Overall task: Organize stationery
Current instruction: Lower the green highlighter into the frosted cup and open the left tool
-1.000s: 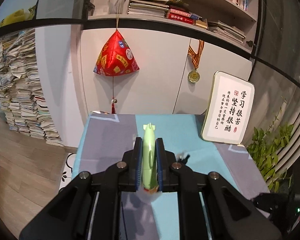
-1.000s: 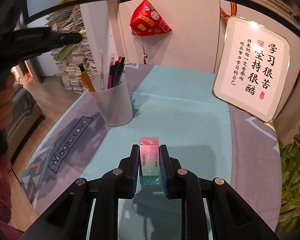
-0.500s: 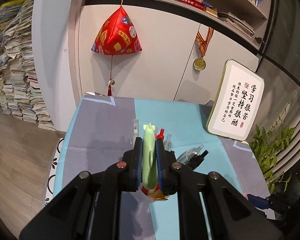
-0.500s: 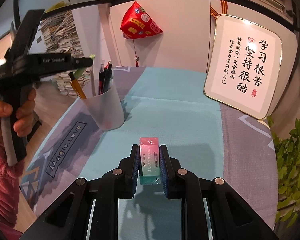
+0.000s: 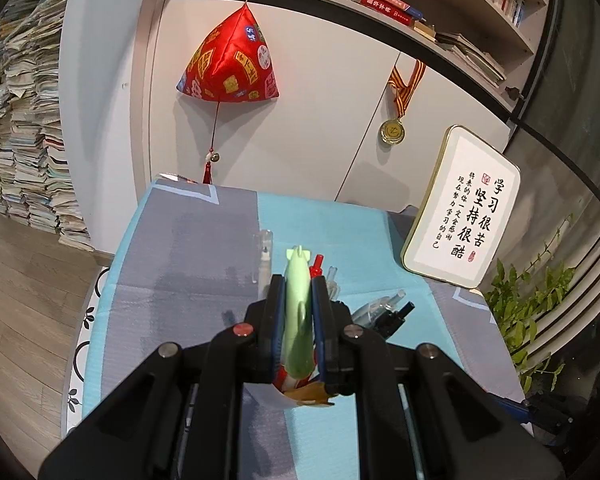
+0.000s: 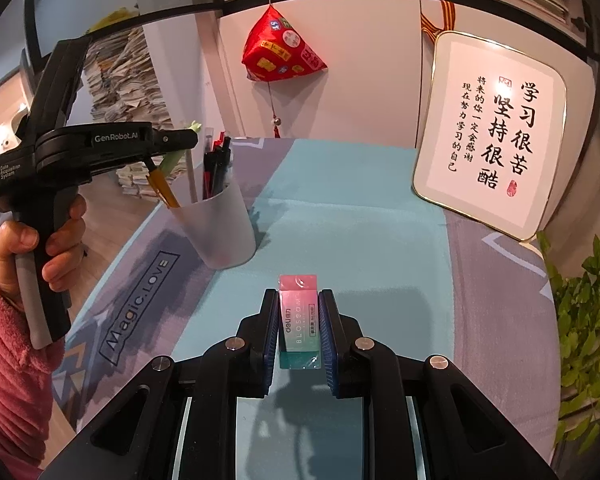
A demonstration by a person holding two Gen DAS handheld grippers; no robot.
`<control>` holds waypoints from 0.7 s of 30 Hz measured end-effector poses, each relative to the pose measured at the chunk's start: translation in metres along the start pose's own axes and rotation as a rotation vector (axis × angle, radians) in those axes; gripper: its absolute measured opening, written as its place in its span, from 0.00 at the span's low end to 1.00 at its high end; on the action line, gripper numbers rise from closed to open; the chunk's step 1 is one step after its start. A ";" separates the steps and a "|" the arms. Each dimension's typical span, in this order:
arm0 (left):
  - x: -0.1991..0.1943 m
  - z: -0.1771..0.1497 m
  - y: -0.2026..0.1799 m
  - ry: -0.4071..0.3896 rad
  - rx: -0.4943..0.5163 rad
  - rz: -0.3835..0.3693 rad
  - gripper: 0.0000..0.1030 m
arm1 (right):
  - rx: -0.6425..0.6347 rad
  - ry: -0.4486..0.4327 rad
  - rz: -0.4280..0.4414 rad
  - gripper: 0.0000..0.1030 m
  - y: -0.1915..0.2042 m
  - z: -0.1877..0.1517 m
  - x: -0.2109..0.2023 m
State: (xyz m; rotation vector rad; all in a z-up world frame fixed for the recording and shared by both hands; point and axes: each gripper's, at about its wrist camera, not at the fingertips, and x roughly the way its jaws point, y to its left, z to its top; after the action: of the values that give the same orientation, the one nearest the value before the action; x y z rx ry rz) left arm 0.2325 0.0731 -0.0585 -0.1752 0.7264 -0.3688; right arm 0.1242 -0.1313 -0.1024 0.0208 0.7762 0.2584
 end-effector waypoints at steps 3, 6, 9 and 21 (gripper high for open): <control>0.000 0.000 0.001 0.004 -0.001 -0.013 0.11 | 0.005 0.001 -0.001 0.20 -0.001 0.000 0.000; -0.001 0.000 -0.001 0.004 0.001 -0.018 0.11 | 0.005 0.002 0.000 0.20 -0.001 0.000 0.000; -0.004 0.000 -0.001 -0.008 0.005 -0.022 0.11 | 0.003 0.001 0.000 0.20 -0.001 0.000 0.000; -0.016 -0.004 -0.001 -0.016 0.026 -0.021 0.11 | -0.009 -0.009 0.001 0.20 0.005 0.006 0.000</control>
State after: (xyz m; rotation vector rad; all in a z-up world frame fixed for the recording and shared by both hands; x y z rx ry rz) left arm 0.2188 0.0785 -0.0514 -0.1610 0.7039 -0.3960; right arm 0.1270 -0.1261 -0.0977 0.0137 0.7665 0.2629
